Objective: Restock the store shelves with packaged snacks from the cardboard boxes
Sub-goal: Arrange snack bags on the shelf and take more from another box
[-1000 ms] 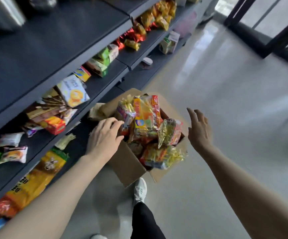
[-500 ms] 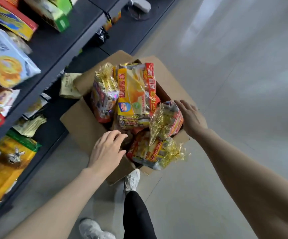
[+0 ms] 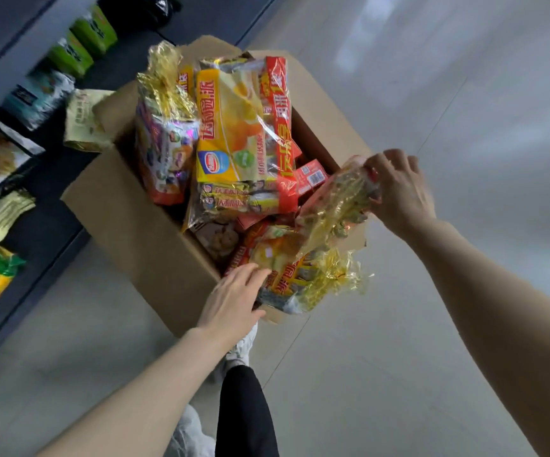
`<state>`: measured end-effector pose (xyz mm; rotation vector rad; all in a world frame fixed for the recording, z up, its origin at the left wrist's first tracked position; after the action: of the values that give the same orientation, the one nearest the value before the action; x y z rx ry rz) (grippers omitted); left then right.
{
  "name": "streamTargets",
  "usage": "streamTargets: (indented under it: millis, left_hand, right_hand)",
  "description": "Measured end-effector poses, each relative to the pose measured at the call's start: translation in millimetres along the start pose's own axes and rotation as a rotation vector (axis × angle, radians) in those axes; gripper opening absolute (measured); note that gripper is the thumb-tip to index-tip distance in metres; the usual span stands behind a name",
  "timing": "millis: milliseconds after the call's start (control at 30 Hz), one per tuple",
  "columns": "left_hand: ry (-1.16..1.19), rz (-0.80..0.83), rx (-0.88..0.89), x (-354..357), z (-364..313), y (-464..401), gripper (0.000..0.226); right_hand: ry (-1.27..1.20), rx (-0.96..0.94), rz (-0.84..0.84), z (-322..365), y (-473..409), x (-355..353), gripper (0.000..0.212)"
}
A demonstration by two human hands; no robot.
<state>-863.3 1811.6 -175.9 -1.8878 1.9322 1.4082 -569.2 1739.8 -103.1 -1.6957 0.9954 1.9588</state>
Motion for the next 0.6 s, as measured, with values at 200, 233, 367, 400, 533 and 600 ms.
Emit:
streamTargets:
  millis: [200, 233, 367, 400, 533, 600]
  left_hand:
    - [-0.112, 0.006, -0.051, 53.1, 6.0, -17.4, 0.101]
    - [-0.140, -0.030, -0.044, 56.2, 5.7, -20.4, 0.108]
    - [-0.165, -0.151, -0.013, 66.9, 3.3, -36.9, 0.122]
    - [-0.132, -0.182, -0.015, 65.3, 3.7, -40.7, 0.119]
    - [-0.015, -0.301, 0.015, 43.8, 5.7, -45.6, 0.101]
    - [0.030, -0.315, 0.020, 29.9, 7.6, -44.3, 0.090]
  right_hand:
    - [-0.100, 0.101, -0.007, -17.6, 39.7, 27.2, 0.072]
    - [-0.110, 0.108, -0.026, -16.5, 43.6, 31.0, 0.072]
    - [-0.272, 0.202, -0.109, -19.6, 55.3, 42.4, 0.072]
    - [-0.321, 0.236, -0.114, -21.3, 57.5, 47.0, 0.069]
    - [-0.346, 0.224, -0.143, -17.2, 62.2, 52.9, 0.068]
    - [-0.329, 0.202, -0.136, -14.0, 61.9, 49.5, 0.069]
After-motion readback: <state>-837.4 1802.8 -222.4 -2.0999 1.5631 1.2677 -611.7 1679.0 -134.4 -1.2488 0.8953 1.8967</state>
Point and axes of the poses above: each hand's wrist, its own y-axis away from the middle knuckle, its own x-axis out of the palm, z = x × y, the point moved 10 cm from there along -y, towards the middle knuckle, and after that the axes turned 5 degrees about y, right-handed, at the moved point
